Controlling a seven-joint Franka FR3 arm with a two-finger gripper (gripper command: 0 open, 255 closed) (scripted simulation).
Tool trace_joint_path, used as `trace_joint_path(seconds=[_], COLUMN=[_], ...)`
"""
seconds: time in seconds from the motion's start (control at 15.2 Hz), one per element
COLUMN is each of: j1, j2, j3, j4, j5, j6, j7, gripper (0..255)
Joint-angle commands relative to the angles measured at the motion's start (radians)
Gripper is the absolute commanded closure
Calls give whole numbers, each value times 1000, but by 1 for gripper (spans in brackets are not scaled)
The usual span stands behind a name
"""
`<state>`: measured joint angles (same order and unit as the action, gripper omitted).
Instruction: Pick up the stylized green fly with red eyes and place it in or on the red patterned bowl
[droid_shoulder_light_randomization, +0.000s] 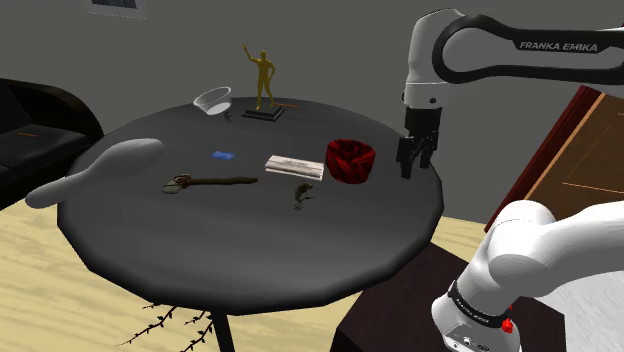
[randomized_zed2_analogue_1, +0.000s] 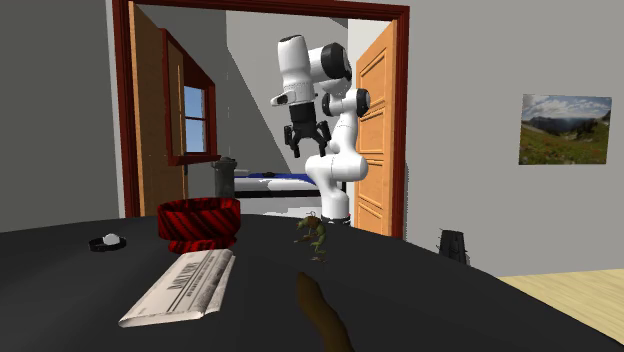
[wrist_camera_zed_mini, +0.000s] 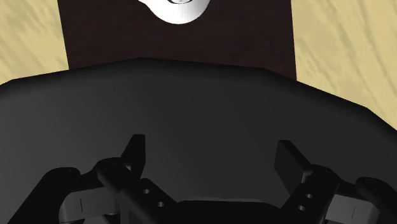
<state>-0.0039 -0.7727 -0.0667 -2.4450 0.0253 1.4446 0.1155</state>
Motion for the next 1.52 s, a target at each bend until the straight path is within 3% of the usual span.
trace_joint_path(seconds=[0.0,0.73,1.45], j1=[0,50,84], j2=[0,368,761], j3=[0,76,130], j4=[0,127,408], j5=[0,70,79], j6=[0,292,458], j7=[0,79,155], gripper=[0,0,0])
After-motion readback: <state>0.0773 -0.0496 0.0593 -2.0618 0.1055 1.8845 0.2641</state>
